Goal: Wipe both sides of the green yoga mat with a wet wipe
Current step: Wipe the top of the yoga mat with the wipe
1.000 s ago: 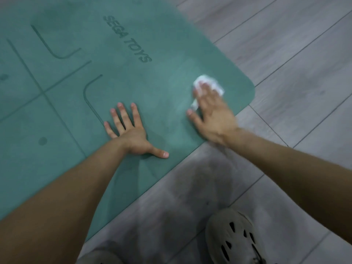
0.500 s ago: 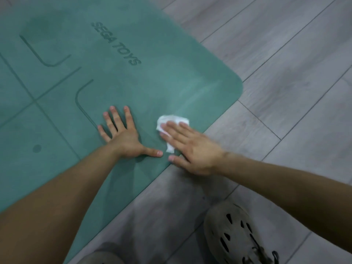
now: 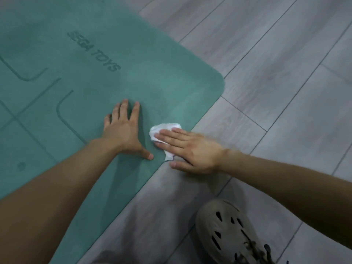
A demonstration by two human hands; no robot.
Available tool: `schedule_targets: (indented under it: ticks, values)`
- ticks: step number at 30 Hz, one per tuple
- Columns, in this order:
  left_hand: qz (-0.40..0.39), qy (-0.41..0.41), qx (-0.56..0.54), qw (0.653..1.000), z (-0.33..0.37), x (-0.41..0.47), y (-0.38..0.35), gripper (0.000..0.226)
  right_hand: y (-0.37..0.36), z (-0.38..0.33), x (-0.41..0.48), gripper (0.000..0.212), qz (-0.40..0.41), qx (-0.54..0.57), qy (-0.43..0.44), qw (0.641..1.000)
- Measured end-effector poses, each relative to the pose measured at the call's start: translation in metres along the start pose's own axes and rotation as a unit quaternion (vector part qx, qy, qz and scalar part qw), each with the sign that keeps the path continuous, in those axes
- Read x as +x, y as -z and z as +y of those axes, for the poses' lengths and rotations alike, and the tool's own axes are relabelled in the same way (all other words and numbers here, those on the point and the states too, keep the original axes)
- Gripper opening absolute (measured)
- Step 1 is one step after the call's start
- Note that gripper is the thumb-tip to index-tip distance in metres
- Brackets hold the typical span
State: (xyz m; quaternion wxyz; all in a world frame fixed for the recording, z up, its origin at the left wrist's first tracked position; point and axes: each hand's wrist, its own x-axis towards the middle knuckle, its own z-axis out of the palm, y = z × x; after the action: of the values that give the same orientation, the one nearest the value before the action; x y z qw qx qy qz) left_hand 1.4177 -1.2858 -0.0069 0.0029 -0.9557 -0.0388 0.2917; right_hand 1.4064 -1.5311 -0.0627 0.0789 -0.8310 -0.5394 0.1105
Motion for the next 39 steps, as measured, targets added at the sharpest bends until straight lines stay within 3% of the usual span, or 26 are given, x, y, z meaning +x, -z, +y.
schedule_targets:
  ticks: [1,3,6,8,9,12,14,17,19,22,24,27,29,34,36,39]
  values:
    - [-0.003,-0.002,-0.004,1.000,0.004,0.001,0.004,0.178,0.004,0.018,-0.008,0.068,0.008,-0.005,-0.003,1.000]
    - [-0.004,-0.002,-0.018,1.000,0.009,0.003,0.011,0.174,0.012,0.060,-0.026,0.066,0.038,-0.014,-0.112,0.993]
    - [-0.002,-0.007,-0.028,1.000,0.015,0.011,0.022,0.168,0.027,0.097,-0.036,0.072,0.083,0.021,-0.351,0.932]
    - [0.003,-0.012,-0.026,1.000,0.017,0.019,0.029,0.165,0.024,0.073,-0.018,0.079,0.095,0.067,-0.411,0.904]
    - [0.005,-0.012,-0.026,1.000,0.019,0.023,0.033,0.164,0.019,0.053,-0.008,0.081,0.092,0.071,-0.378,0.919]
    - [0.011,-0.017,-0.025,0.999,0.023,0.037,0.043,0.160,-0.002,0.003,-0.002,0.081,0.033,0.039,-0.146,0.988]
    - [0.013,-0.026,-0.020,0.999,0.023,0.048,0.050,0.158,-0.005,0.018,-0.012,0.077,0.029,0.015,-0.088,0.996]
    - [0.021,-0.027,-0.012,0.999,0.021,0.063,0.057,0.158,0.009,0.071,-0.019,0.075,0.070,0.020,-0.240,0.968]
    - [0.025,-0.029,-0.005,0.999,0.020,0.072,0.059,0.158,0.021,0.103,-0.011,0.078,0.084,0.039,-0.355,0.930]
    - [0.044,-0.040,0.001,0.998,0.019,0.080,0.058,0.159,0.025,0.115,0.021,0.086,0.119,0.078,-0.457,0.878]
    - [0.054,-0.048,0.012,0.997,0.016,0.082,0.056,0.159,0.019,0.095,0.035,0.090,0.127,0.062,-0.444,0.885]
    - [0.054,-0.052,0.023,0.997,0.013,0.082,0.053,0.160,0.008,0.058,0.013,0.088,0.071,0.027,-0.280,0.957]
    - [0.059,-0.053,0.022,0.997,0.013,0.081,0.053,0.160,0.011,0.068,-0.012,0.084,0.056,0.014,-0.229,0.972]
    - [0.068,-0.041,0.015,0.997,0.018,0.073,0.058,0.157,0.038,0.126,0.017,0.094,0.071,0.047,-0.426,0.901]
    - [0.071,-0.037,0.012,0.997,0.018,0.069,0.059,0.155,0.036,0.119,0.055,0.097,0.078,0.058,-0.421,0.902]
    - [0.068,-0.038,0.002,0.997,0.016,0.065,0.057,0.153,0.021,0.082,0.071,0.092,0.073,0.061,-0.345,0.934]
